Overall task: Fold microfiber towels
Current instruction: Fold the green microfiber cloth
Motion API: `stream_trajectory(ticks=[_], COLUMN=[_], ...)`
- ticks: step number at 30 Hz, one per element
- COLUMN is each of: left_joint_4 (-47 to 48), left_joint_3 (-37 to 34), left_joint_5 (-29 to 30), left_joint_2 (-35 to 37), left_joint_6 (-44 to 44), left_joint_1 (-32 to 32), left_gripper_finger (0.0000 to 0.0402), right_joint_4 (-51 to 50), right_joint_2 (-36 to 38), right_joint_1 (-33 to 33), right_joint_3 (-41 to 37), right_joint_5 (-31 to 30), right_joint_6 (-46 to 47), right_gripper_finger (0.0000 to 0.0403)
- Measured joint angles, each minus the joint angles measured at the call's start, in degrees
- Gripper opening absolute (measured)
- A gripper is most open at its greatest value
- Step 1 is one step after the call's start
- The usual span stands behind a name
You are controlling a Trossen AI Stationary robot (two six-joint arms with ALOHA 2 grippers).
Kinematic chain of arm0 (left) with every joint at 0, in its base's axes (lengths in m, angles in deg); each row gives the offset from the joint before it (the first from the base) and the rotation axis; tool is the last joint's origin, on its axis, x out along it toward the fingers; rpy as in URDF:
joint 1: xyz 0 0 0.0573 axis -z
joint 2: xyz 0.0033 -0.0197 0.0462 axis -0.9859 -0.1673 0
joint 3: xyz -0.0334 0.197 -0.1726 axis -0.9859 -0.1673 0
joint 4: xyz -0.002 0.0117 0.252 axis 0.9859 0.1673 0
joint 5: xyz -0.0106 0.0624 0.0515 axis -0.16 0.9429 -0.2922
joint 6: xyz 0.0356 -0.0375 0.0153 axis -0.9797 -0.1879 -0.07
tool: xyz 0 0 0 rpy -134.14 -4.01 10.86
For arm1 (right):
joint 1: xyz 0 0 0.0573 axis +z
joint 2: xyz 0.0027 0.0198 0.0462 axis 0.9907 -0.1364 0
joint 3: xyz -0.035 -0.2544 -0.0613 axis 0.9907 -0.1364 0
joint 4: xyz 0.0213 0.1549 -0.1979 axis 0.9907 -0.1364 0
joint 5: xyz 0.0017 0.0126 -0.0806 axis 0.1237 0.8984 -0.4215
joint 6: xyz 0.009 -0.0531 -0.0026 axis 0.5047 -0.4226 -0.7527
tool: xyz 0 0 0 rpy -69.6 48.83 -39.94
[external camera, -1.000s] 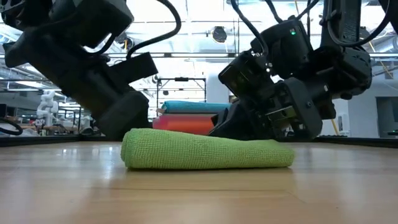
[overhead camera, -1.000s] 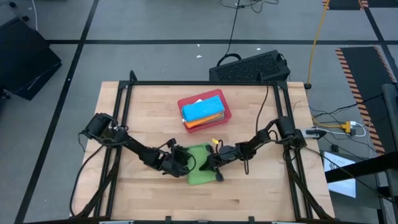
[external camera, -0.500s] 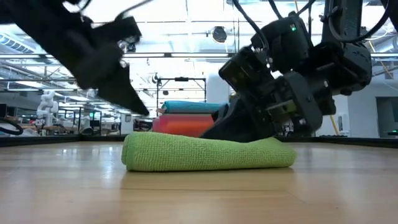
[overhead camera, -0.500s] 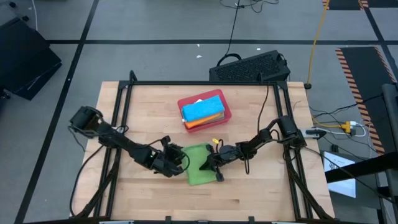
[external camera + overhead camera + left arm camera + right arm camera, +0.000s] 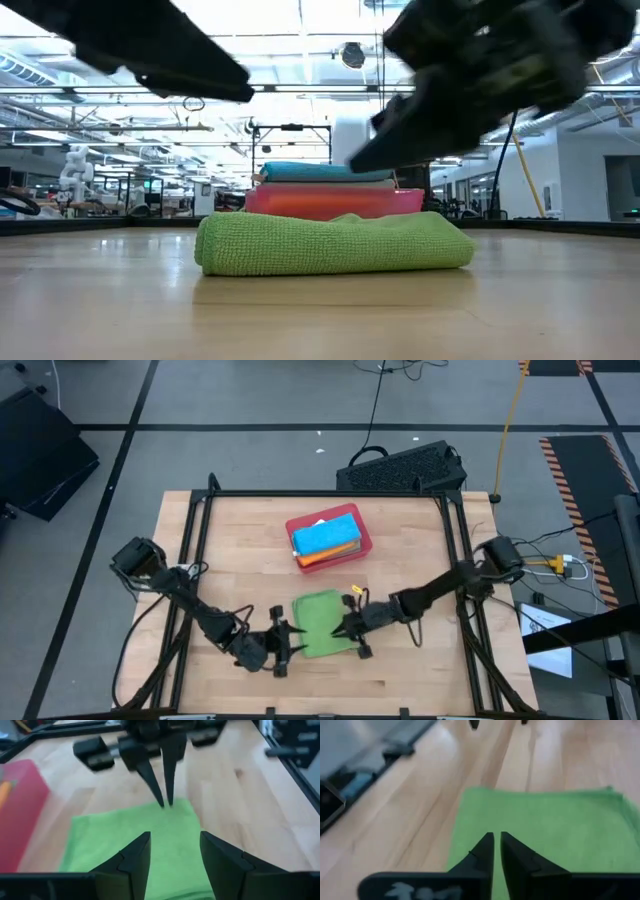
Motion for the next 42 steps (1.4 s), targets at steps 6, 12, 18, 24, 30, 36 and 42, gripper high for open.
stream_trajectory(ticks=[6, 12, 18, 24, 30, 36, 42], left_joint_4=[0.09, -0.03, 0.16, 1.36, 5.27, 5.98, 8.69], left_joint_3=[3.72, 7.57, 10.19, 10.41, 10.63, 10.61, 10.64], left_joint_5=[-0.52, -1.57, -0.72, -1.95, -2.61, -3.07, -3.74], left_joint_2=[-5.88, -12.79, -18.69, -20.52, -20.36, -20.3, -20.28], left_joint_6=[-2.3, -3.54, -2.7, -1.2, 2.26, 2.48, 5.01], left_joint_1=[1.65, 1.96, 1.98, 1.96, 1.18, 0.22, 0.06], left_gripper_finger=[0.0173, 0.0195, 0.0264, 0.0296, 0.0254, 0.0196, 0.0146], right_joint_4=[-11.67, -13.23, -4.35, 6.83, 10.24, 16.89, 17.9], right_joint_2=[3.99, 2.96, 0.23, -1.67, -4.06, -7.52, -8.96], right_joint_1=[7.94, 12.73, 13.12, 12.9, 12.46, 12.29, 11.16], right_joint_3=[0.0, -0.2, -3.8, -7.15, -8.12, -8.14, -8.1], right_joint_5=[-8.9, -15.03, -18.02, -16.31, -15.04, -15.14, -15.17], right_joint_6=[0.23, -5.54, -9.53, -13.13, -14.74, -19.12, -19.29], right_gripper_finger=[0.0088, 0.0143, 0.0174, 0.0196, 0.0211, 0.0213, 0.0213])
